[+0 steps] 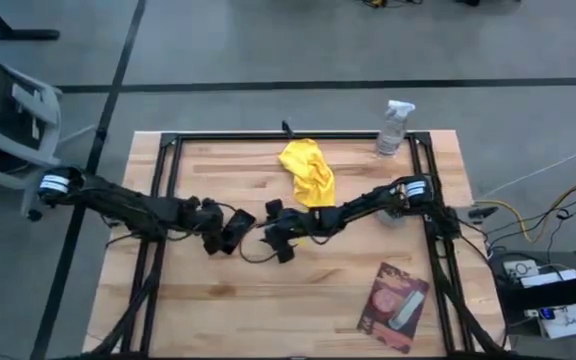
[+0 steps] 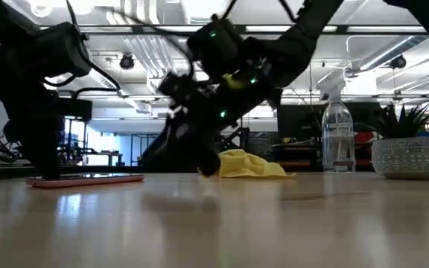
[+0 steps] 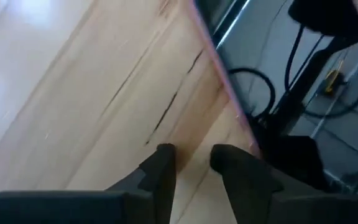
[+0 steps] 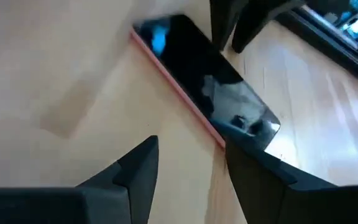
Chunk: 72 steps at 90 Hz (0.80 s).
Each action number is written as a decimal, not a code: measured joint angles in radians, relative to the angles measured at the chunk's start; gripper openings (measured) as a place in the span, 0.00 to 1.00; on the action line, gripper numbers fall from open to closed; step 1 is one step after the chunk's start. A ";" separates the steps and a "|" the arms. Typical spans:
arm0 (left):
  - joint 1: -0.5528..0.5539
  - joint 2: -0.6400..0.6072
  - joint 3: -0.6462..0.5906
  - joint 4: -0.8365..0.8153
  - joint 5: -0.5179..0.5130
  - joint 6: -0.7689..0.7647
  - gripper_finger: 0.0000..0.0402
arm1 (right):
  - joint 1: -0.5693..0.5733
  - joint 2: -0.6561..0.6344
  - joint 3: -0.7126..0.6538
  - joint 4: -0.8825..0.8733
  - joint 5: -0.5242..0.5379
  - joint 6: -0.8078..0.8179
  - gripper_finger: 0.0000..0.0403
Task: Apply microfiber cloth
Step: Spray the pink cellphone using the spray bottle
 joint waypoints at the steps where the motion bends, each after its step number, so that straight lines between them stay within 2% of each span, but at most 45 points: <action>1: 0.000 0.003 0.001 0.005 -0.003 0.001 0.26 | 0.001 0.006 0.008 -0.001 0.010 -0.010 0.41; 8: 0.000 0.014 0.005 0.033 -0.016 0.001 0.25 | 0.007 0.034 0.050 -0.035 0.055 -0.081 0.42; 22: 0.000 0.042 0.015 0.104 -0.033 0.012 0.25 | 0.014 0.081 0.115 -0.068 0.064 -0.198 0.42; 47: -0.002 0.112 0.023 0.275 -0.014 0.062 0.22 | 0.019 0.101 0.200 -0.184 0.067 -0.285 0.41; 72: -0.003 0.124 0.039 0.313 0.019 0.123 0.19 | 0.035 0.098 0.278 -0.412 0.092 -0.347 0.40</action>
